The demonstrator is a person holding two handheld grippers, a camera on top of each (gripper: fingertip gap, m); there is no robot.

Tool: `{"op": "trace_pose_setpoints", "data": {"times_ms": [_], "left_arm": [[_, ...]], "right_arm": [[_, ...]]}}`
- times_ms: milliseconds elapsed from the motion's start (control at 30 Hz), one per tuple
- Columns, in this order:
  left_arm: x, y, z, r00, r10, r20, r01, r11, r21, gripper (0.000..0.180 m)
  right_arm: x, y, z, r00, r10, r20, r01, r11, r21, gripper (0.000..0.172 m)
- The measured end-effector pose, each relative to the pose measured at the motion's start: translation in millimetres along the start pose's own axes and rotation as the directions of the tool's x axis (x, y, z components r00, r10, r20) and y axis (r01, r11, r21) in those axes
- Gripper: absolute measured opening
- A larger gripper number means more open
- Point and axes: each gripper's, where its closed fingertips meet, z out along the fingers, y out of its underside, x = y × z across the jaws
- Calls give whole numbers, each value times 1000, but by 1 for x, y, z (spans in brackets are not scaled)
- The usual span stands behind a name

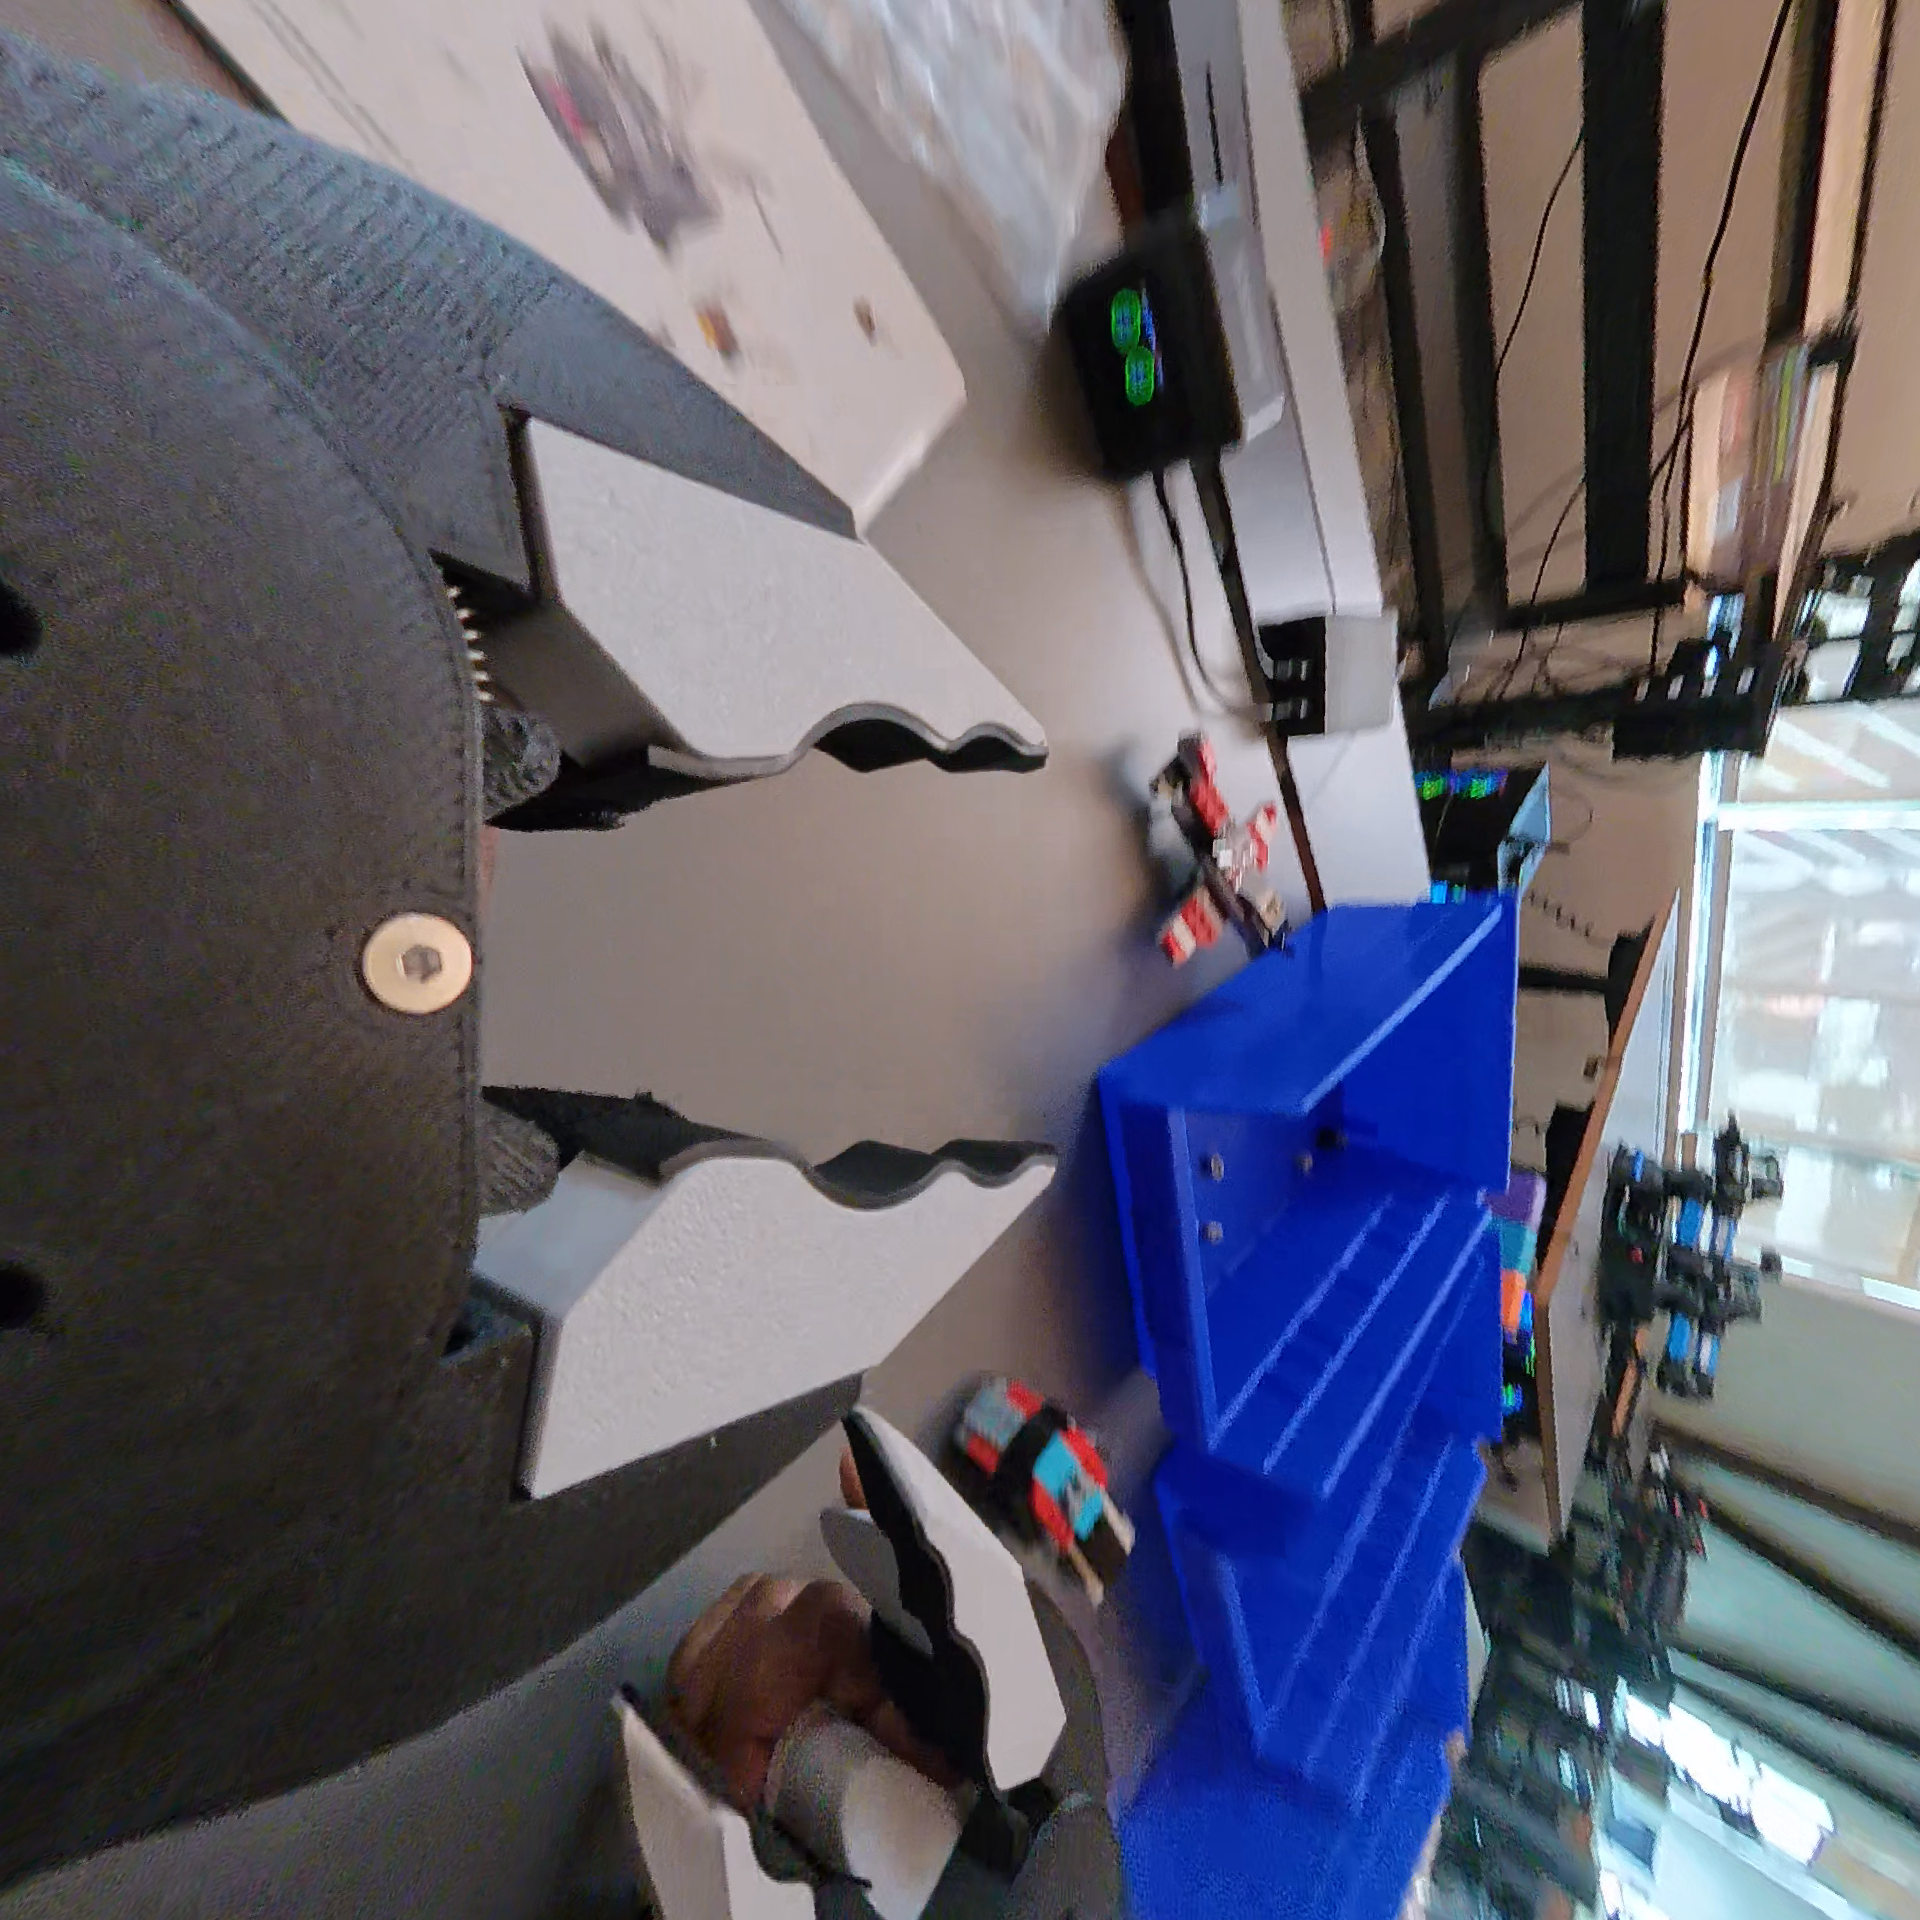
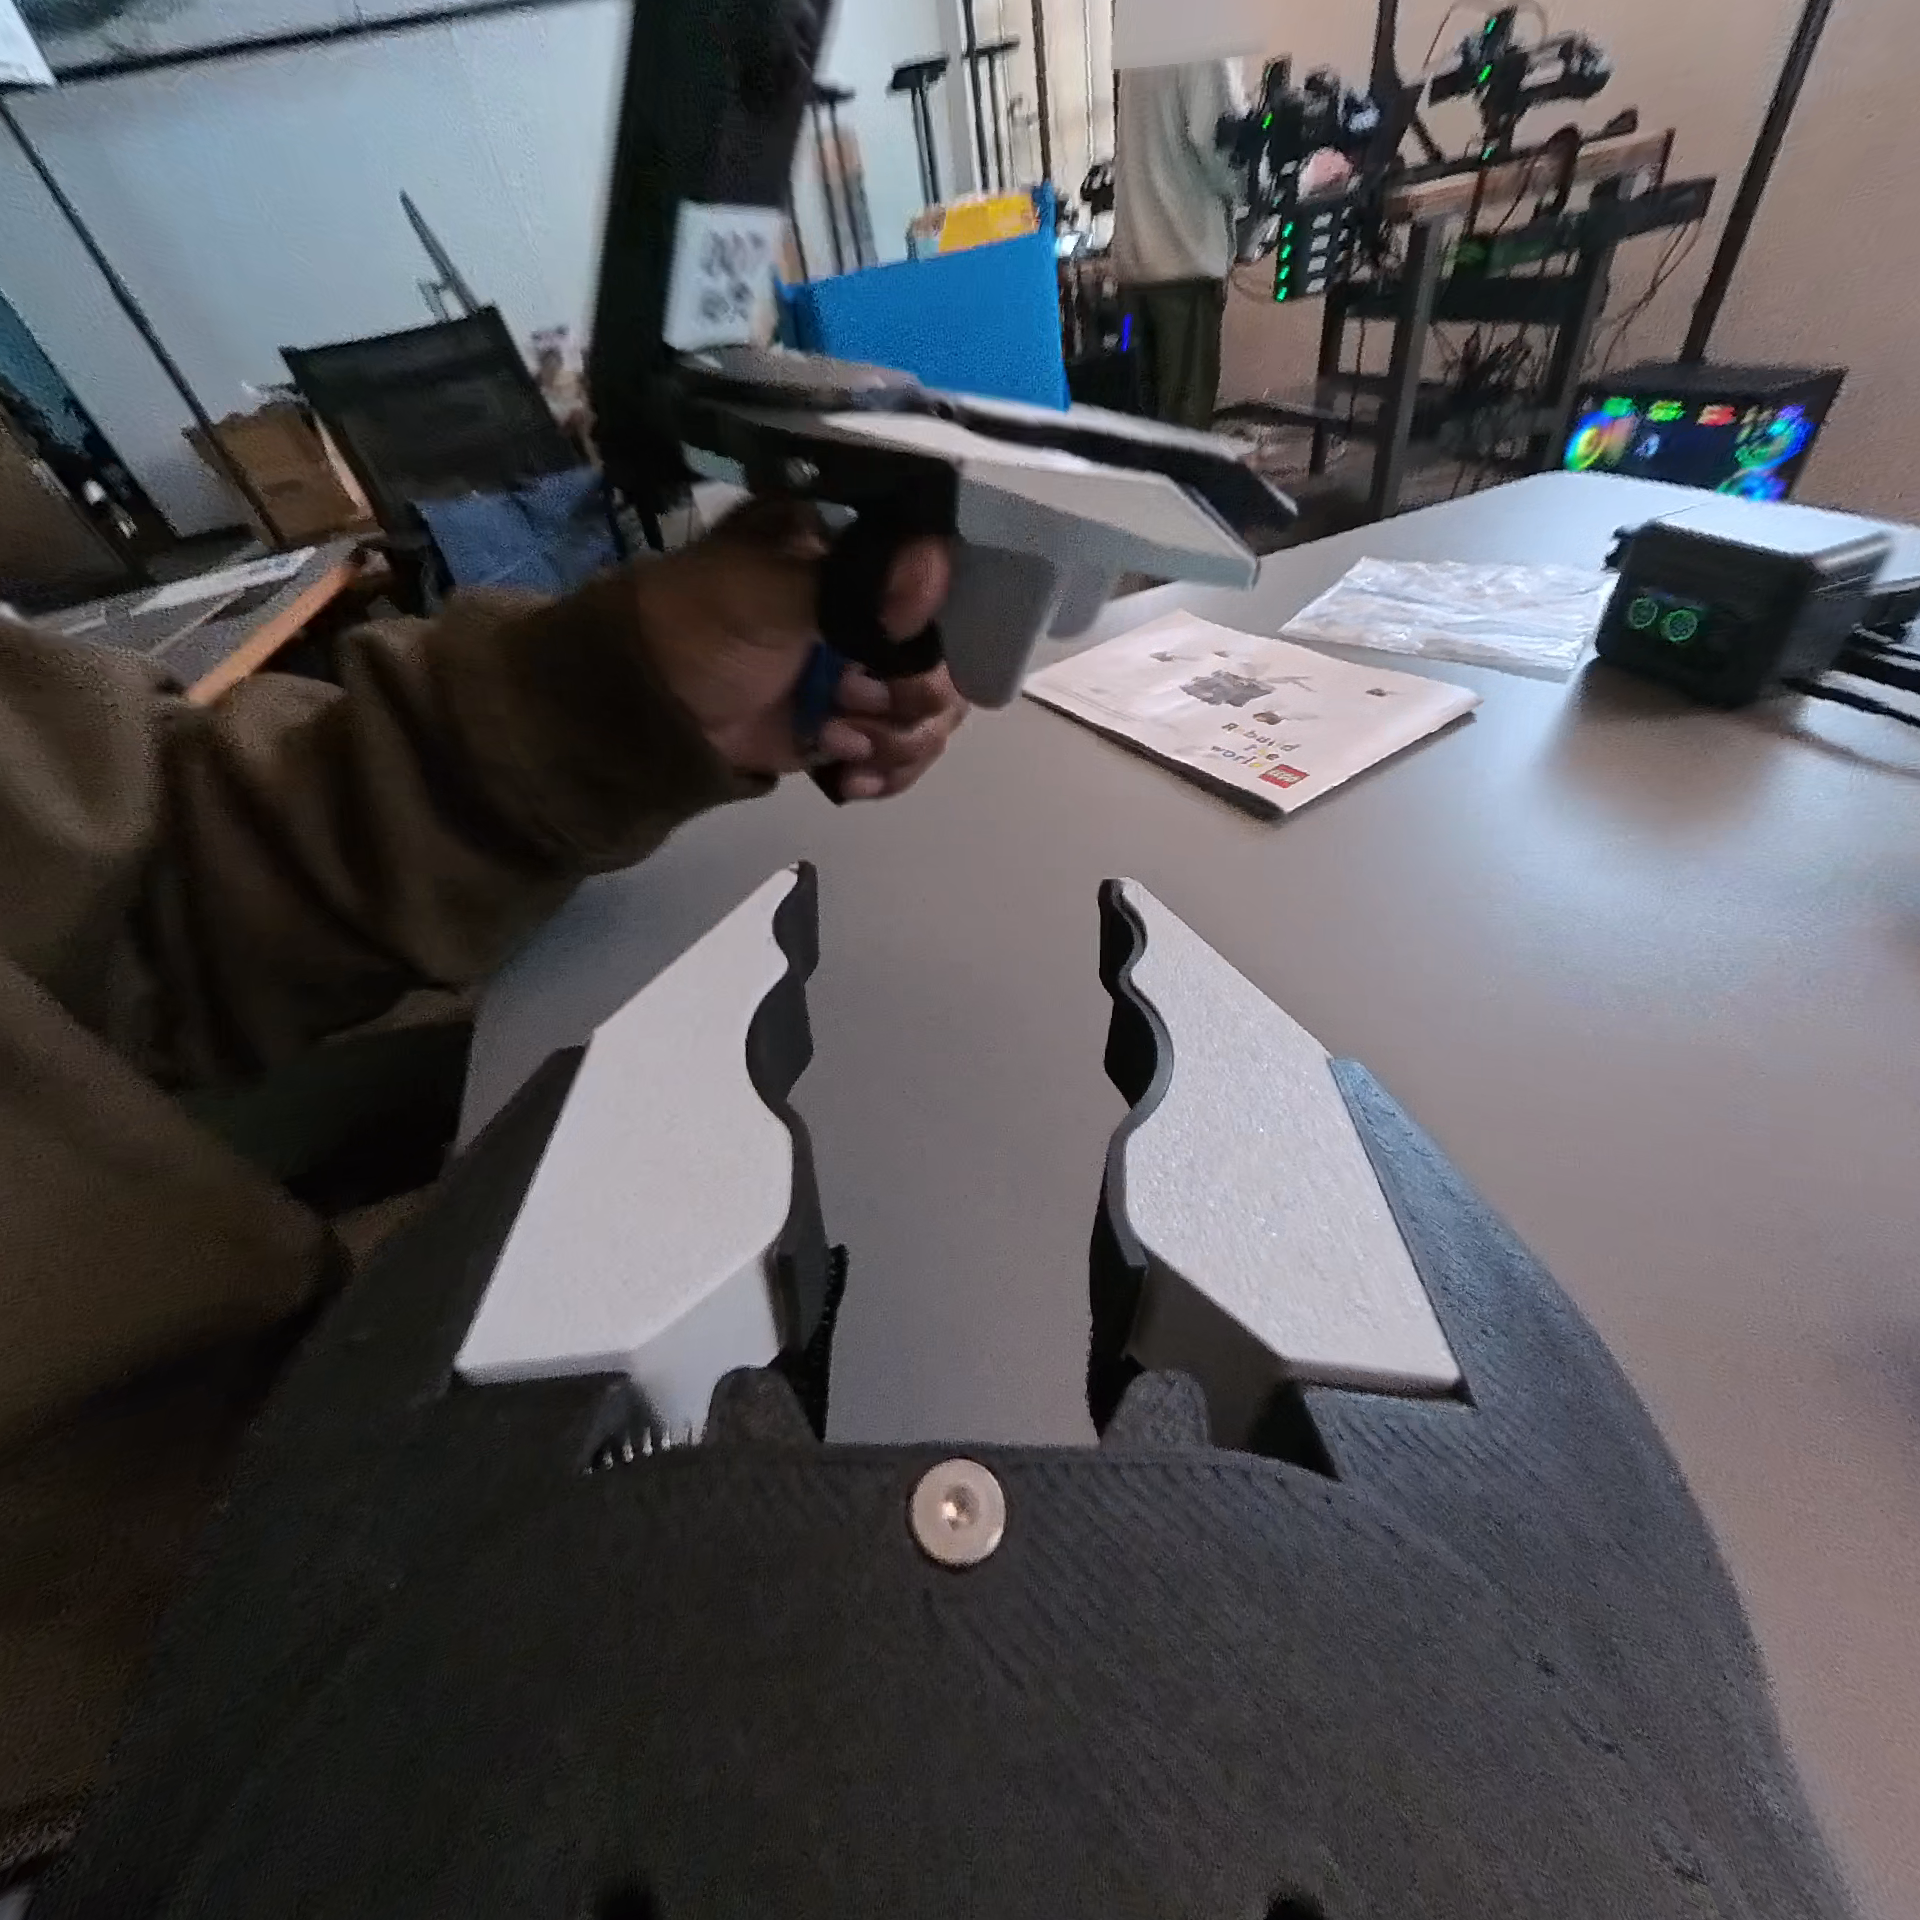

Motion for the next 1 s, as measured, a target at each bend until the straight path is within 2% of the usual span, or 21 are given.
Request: {"op": "trace_pose_setpoints", "data": {"times_ms": [133, 267, 433, 533, 600, 667, 767, 833, 867, 933, 1000], "left_arm": [[46, 15, 32, 976, -43, -212, 33, 998, -54, 74], [94, 33, 59, 924, -10, -382, -33, 994, -106, 75], [142, 66, 84, 854, 22, -520, -133, 975, -176, 80], [161, 81, 92, 832, 32, -554, -186, 957, -223, 82], [169, 82, 96, 829, 62, -557, -219, 951, -220, 84], [174, 85, 99, 828, 72, -555, -236, 944, -229, 83], [178, 87, 105, 833, 89, -546, -254, 938, -235, 83], [181, 86, 109, 833, 92, -545, -255, 939, -232, 83], [183, 86, 112, 833, 89, -547, -255, 938, -236, 82], [187, 88, 119, 829, 92, -551, -268, 931, -248, 81], [193, 90, 127, 821, 112, -559, -298, 921, -252, 81]], "right_arm": [[1, 4, -53, 996, 49, -80, -41, 994, 102, 53], [23, 4, -122, 966, 131, -223, -84, 974, 208, 52], [71, 7, -213, 862, 158, -481, -50, 972, 229, 53], [98, 18, -257, 777, 168, -606, -60, 979, 195, 56], [113, 26, -287, 704, 151, -694, -60, 986, 154, 56], [129, 29, -329, 582, 93, -808, -37, 995, 88, 56], [140, 21, -419, 296, -5, -955, 27, 1000, 3, 54], [140, 22, -476, 110, -35, -993, 20, 999, -33, 54], [139, 28, -498, 46, -48, -998, -10, 999, -49, 54], [141, 44, -525, -12, -54, -998, -85, 995, -53, 54], [145, 59, -533, 1, -21, -1000, -130, 991, -21, 52]]}}
